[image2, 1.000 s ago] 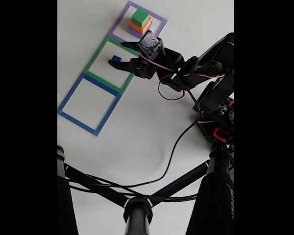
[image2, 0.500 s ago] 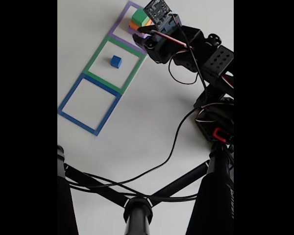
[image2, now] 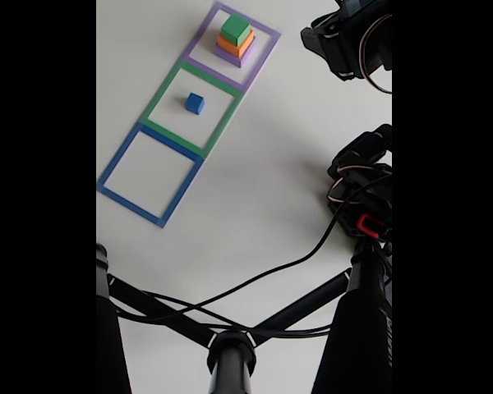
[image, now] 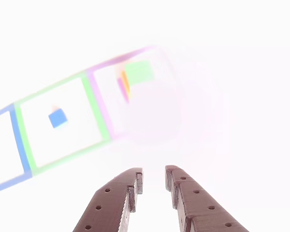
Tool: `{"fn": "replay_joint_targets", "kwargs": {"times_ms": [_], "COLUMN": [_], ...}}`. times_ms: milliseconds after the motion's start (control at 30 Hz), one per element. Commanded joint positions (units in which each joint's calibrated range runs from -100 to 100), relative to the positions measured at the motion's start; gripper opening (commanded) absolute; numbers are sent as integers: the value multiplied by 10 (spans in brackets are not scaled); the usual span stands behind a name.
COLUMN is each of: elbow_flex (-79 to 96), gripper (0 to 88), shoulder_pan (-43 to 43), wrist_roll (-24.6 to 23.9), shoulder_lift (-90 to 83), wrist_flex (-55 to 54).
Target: Tower of hanoi
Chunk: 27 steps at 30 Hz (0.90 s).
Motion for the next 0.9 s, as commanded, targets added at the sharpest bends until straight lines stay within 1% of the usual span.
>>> {"fn": "replay_joint_targets", "kwargs": {"times_ms": [0, 133, 200, 267, 367, 400, 500, 733, 867], "elbow_flex": [-43, -28, -4, 42, 139, 168, 257, 466, 538], "gripper": [40, 66, 103, 160, 248, 264, 282, 320, 327], "shoulder_pan": [36, 57, 69, 80, 90, 93, 100, 101, 98], "wrist_roll": [0, 0, 0, 0, 0, 0, 0, 0, 0], "shoulder_lift": [17, 19, 14, -3, -32, -36, -48, -56, -42], "wrist_flex": [19, 14, -1, -38, -120, -145, -231, -487, -591]}}
